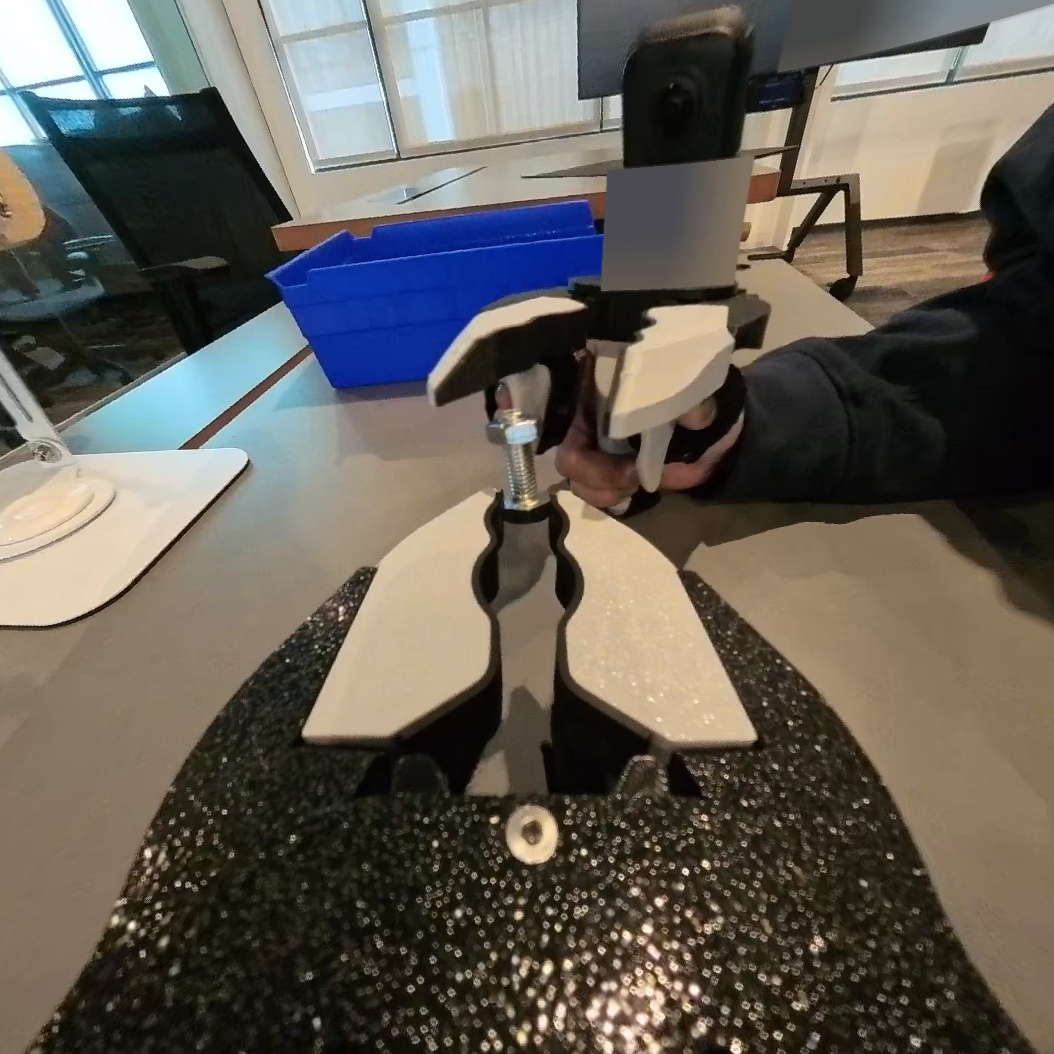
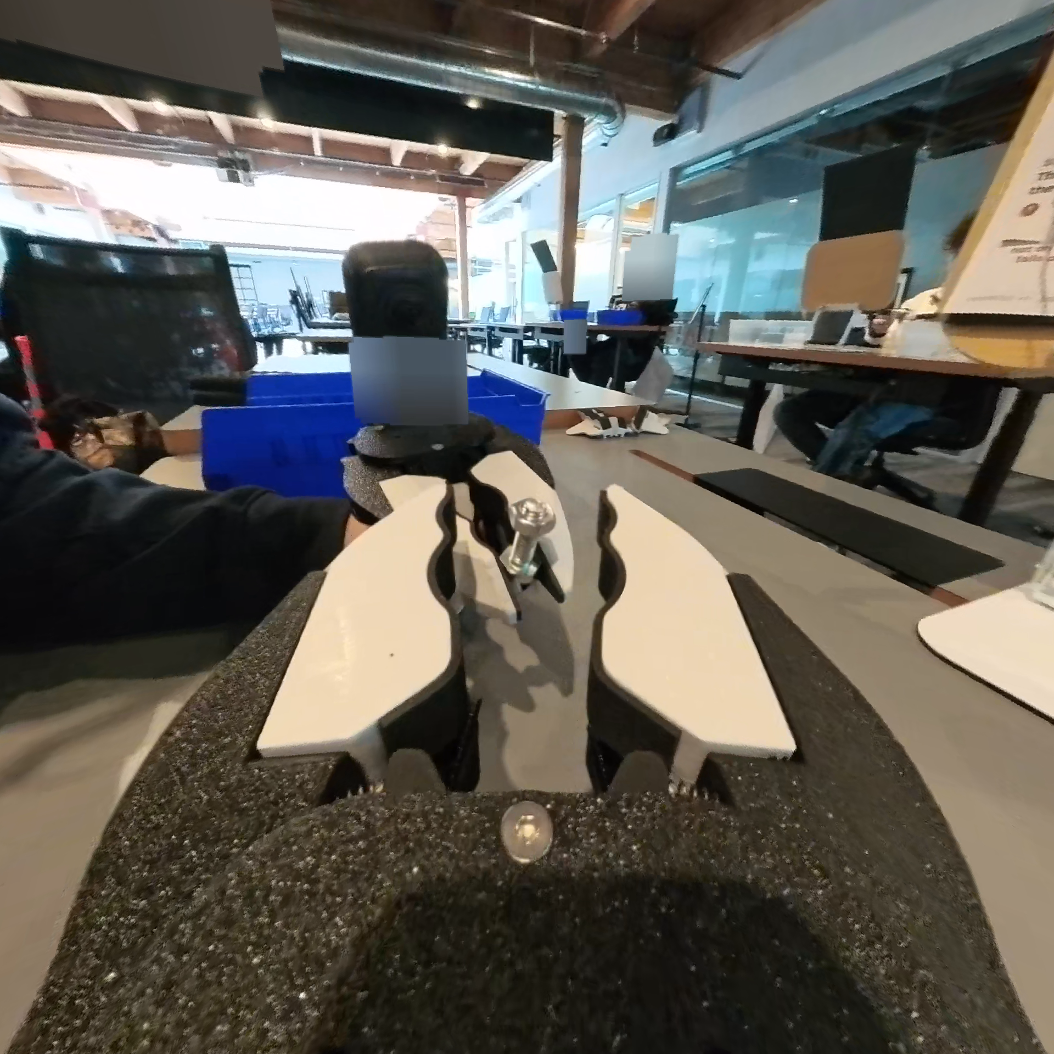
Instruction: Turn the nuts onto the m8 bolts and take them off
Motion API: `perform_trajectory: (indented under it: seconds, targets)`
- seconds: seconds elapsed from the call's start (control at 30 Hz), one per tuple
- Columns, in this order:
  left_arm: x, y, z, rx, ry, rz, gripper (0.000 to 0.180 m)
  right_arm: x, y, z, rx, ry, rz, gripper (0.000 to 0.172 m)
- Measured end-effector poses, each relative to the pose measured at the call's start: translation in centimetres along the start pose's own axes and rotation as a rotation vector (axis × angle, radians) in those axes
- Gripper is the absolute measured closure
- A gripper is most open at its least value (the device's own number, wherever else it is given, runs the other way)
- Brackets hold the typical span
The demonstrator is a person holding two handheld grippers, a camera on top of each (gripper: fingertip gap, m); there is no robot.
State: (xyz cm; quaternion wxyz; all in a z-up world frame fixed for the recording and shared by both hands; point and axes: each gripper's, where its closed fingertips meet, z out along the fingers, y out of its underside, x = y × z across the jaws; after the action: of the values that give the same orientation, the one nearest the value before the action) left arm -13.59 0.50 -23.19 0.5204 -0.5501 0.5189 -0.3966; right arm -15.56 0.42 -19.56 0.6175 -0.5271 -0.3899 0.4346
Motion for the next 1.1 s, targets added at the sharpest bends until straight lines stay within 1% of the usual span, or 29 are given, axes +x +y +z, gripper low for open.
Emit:
perform_trajectory:
  seconds: [0.13,0.23,0.27,0.3,0.33,0.37,0.47,0.57,0.63,0.67,0.7,0.77,0.8,0.87,0.93,0.97,1.03,1.1]
  targets:
    - [0.1,0.4,0.3,-0.032,-0.006,0.020,0.166,-0.9,0.6,0.8,-0.032,-0.034,-0.017,0.125]
    - [-0.8,-0.1,-0.2,0.014,-0.059,-0.010,0.166,-0.8,0.3,0.3,-0.021,-0.035,-0.013,0.126]
    - [-1.1,-0.4,-0.4,0.038,-0.072,-0.029,0.166,-0.8,0.1,0.0,-0.010,-0.047,0.001,0.132]
    - [-1.4,-0.6,-0.7,0.057,-0.084,-0.056,0.166,-0.9,-0.2,-0.3,0.004,-0.076,0.019,0.142]
    - [-1.7,-0.8,-1.0,0.074,-0.086,-0.080,0.166,-0.6,-0.5,-0.5,0.020,-0.067,0.044,0.138]
    - [-1.8,-0.9,-1.1,0.089,-0.086,-0.093,0.166,-0.2,-0.6,-0.5,0.034,-0.036,0.054,0.130]
    - [-1.6,-0.8,-1.0,0.079,-0.075,-0.084,0.166,0.7,-0.1,0.1,0.013,0.061,0.009,0.115]
    - [-1.2,-0.4,-0.6,0.041,-0.061,-0.056,0.166,0.2,0.2,0.9,-0.001,0.061,-0.018,0.109]
    - [-1.1,-0.3,-0.5,0.035,-0.063,-0.052,0.166,-0.4,0.2,1.1,0.004,0.029,-0.024,0.109]
    - [-1.3,-0.4,-0.6,0.039,-0.070,-0.055,0.166,-0.7,0.4,1.1,-0.008,0.010,-0.030,0.111]
    - [-1.4,-0.5,-0.7,0.049,-0.079,-0.063,0.166,-1.1,0.5,0.9,-0.025,-0.021,-0.034,0.116]
    - [-1.8,-0.8,-1.0,0.080,-0.089,-0.085,0.166,-1.5,0.5,0.1,-0.035,-0.059,-0.029,0.133]
    - [-1.9,-1.0,-1.2,0.098,-0.089,-0.099,0.166,-1.3,0.0,-0.3,-0.007,-0.054,-0.020,0.133]
    - [-2.0,-1.2,-1.5,0.121,-0.083,-0.116,0.166,-0.6,-0.7,-0.5,0.037,-0.027,0.006,0.127]
    - [-1.7,-1.1,-1.3,0.108,-0.067,-0.107,0.166,0.3,-0.2,-0.2,0.023,0.042,0.008,0.114]
    - [-1.5,-0.9,-1.1,0.090,-0.054,-0.094,0.166,0.4,0.0,0.1,0.009,0.057,-0.008,0.110]
    - [-0.8,-0.5,-0.6,0.046,-0.025,-0.059,0.166,0.0,0.2,0.6,0.002,0.057,-0.030,0.107]
    - [-0.1,-0.1,-0.2,0.009,0.005,-0.029,0.166,-0.7,0.3,1.1,0.000,0.023,-0.024,0.107]
